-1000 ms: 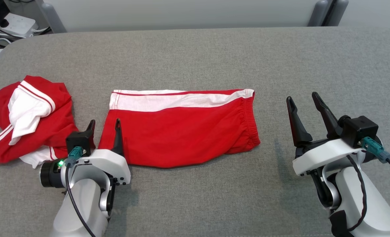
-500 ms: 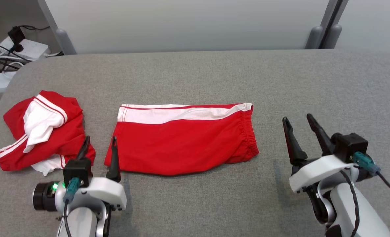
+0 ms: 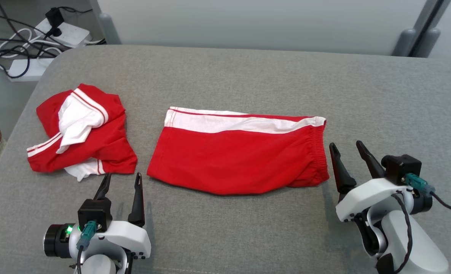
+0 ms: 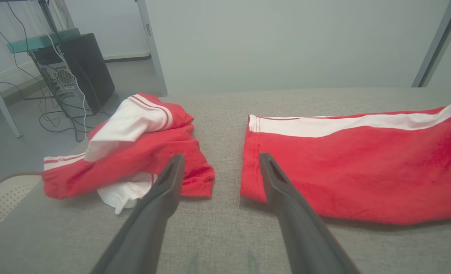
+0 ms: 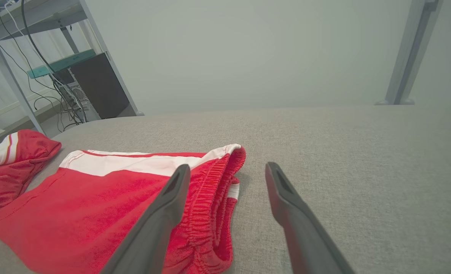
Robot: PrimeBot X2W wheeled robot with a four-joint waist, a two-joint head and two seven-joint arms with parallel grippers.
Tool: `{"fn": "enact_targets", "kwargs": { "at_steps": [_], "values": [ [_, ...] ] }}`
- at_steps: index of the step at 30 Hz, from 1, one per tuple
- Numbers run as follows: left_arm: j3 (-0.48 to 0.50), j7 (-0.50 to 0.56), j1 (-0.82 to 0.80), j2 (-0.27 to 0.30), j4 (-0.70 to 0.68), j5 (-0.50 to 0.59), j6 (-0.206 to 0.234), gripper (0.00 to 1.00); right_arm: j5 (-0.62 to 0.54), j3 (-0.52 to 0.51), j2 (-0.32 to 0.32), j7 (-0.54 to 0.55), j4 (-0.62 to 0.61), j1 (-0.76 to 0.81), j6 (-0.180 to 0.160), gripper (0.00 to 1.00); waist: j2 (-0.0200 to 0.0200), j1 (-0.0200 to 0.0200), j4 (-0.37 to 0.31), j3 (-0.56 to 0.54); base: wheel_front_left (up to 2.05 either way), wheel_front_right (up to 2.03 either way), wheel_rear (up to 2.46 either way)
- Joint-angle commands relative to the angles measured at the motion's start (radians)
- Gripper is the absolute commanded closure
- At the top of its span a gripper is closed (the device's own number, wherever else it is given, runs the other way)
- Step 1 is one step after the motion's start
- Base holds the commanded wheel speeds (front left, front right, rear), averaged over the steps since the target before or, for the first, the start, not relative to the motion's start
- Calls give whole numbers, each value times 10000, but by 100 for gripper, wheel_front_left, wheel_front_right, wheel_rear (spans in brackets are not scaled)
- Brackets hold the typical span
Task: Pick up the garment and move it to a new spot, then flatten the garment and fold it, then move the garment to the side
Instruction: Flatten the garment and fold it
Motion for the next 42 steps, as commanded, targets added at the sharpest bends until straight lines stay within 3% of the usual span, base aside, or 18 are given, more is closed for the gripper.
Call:
{"fn": "enact_targets", "kwargs": {
  "at_steps": [1, 9, 19, 30, 32, 33, 34, 37, 40, 42],
  "values": [
    [261, -89, -351, 99, -289, 78, -67, 0, 121, 166, 103, -103, -94, -362, 42, 0, 0, 0, 344, 273, 0, 0, 0],
    [157, -89, -534, 60, -279, 24, -122, 0, -53, -136, 146, -103, 1207, -962, 42, 0, 0, 0, 959, 767, 0, 0, 0],
    [44, -89, -818, 46, -330, -101, -73, 0, 223, -78, 173, -103, 2510, -1480, 42, 0, 0, 0, 942, 1239, 0, 0, 0],
    [-236, -89, -1057, 44, -362, -288, -15, 0, 1775, 1404, 176, -20, 3483, -1865, 42, 0, 0, 0, 967, 1415, 0, 0, 0],
    [-248, -89, -1061, 44, -369, -302, -5, 0, 2186, 1694, 176, 59, 3608, -1919, 42, 14, 0, 0, 988, 1413, 0, 0, 0],
    [-237, -89, -1055, 44, -369, -304, -6, 0, 2307, 1846, 176, 105, 3691, -1956, 42, 28, 0, 0, 992, 1411, 0, 0, 0],
    [-226, -89, -1051, 44, -364, -306, -9, 0, 2481, 1963, 176, 161, 3748, -1981, 42, 49, 0, 0, 995, 1412, 0, 0, 0],
    [-226, -89, -1044, 44, -342, -320, -7, 0, 2823, 2285, 176, 228, 3924, -2099, 42, 70, 0, 0, 1006, 1398, 0, 0, 0],
    [-248, -89, -1032, 44, -333, -352, -2, 0, 3008, 2469, 177, 145, 4070, -2256, 42, 100, 0, 0, 999, 1380, 0, 0, 0],
    [-253, -89, -1017, 44, -319, -363, -4, 0, 3062, 2498, 176, 49, 4115, -2370, 42, 100, 0, 0, 969, 1351, 0, 0, 0]
  ]
}}
